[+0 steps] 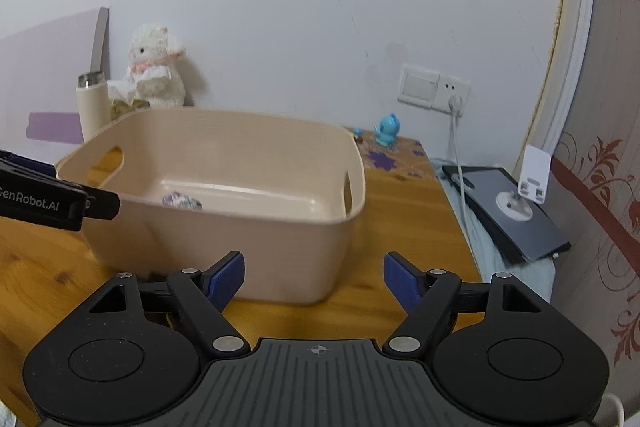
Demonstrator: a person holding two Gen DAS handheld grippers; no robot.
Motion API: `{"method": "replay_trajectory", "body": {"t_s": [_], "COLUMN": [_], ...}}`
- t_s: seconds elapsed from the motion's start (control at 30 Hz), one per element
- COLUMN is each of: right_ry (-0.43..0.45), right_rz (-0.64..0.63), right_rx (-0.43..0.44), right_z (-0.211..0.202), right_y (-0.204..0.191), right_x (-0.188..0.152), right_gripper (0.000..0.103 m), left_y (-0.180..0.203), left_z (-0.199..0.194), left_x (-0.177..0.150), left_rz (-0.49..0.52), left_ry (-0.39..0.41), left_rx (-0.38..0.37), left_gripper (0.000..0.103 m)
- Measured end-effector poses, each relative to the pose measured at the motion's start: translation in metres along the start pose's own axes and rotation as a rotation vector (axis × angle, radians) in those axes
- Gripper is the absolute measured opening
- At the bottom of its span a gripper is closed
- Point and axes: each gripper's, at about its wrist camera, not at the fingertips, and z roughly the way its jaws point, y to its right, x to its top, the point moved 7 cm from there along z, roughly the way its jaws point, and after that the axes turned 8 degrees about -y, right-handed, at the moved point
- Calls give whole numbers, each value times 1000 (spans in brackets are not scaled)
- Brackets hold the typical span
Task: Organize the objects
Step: 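Grasp the black charger with the left tool while the right tool grasps the beige cable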
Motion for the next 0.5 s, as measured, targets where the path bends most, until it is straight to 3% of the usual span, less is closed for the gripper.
{"method": "replay_trajectory", "body": {"t_s": [0.5], "right_ry": [-133], "right_rz": [-54], "right_rx": [11], "right_z": [36], "right_y": [-13], "right_x": [-45], "right_gripper": [79], "left_y": [25], "left_z": [54], "left_x": [-49], "left_rz": [16], "left_ry": [-140], "left_rx": [-41], "left_gripper": [86]}}
